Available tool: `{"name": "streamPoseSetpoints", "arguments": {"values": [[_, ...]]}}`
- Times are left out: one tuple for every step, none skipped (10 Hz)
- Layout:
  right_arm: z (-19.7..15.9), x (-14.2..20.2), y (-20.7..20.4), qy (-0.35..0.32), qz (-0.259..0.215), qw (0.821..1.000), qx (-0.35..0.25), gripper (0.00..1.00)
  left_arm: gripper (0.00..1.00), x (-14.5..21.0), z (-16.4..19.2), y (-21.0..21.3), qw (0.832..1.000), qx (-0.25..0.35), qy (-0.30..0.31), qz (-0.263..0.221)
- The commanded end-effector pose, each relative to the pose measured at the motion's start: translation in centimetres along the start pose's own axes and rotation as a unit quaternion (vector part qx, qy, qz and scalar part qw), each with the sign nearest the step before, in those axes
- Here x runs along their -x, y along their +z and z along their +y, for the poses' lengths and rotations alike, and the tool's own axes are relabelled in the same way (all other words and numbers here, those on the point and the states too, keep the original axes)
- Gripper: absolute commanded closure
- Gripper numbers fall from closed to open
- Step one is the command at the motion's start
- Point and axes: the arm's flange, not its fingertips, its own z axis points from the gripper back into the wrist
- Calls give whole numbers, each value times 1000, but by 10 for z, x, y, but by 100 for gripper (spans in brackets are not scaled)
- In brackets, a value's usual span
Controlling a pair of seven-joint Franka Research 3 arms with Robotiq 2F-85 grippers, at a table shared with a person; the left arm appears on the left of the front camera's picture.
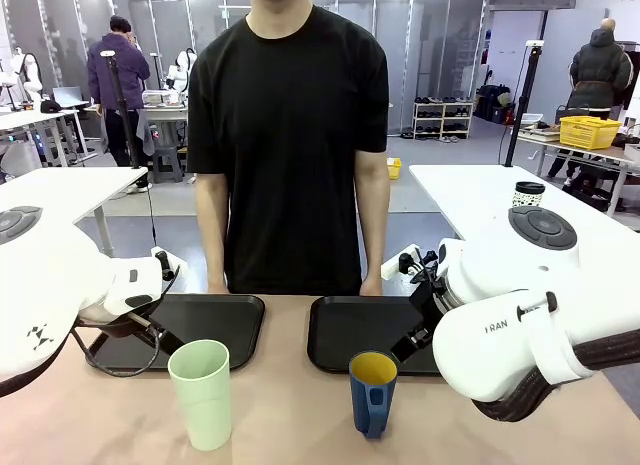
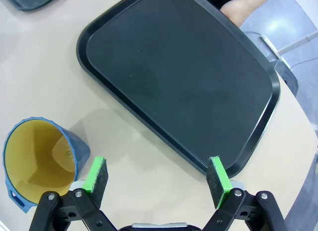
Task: Sort and store the cups by type.
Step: Pick up the Reusable plastic cup.
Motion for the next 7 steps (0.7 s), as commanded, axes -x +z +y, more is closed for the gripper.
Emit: {"name": "streamPoseSetpoints", "arguments": {"values": [[2, -9, 16, -6, 10, 999, 45, 0, 0, -8, -2, 12, 1000, -22, 0, -8], [3, -20, 40, -6, 0, 997, 76, 0, 0, -16, -3, 31, 999, -31, 3, -31], [8, -30, 69, 2, -14, 996, 91, 0, 0, -24, -6, 50, 998, -40, 7, -41], [16, -39, 99, -2, -27, 993, 114, 0, 0, -32, -12, 69, 998, -48, 7, -50], [30, -44, 130, -1, -32, 990, 136, 0, 0, -38, -25, 91, 997, -58, -2, -59], [39, -44, 151, -2, -47, 989, 140, 0, 0, -42, -36, 106, 995, -67, -12, -73], [43, -42, 162, -7, -50, 986, 158, 0, 0, -44, -44, 115, 993, -69, -27, -86]]}}
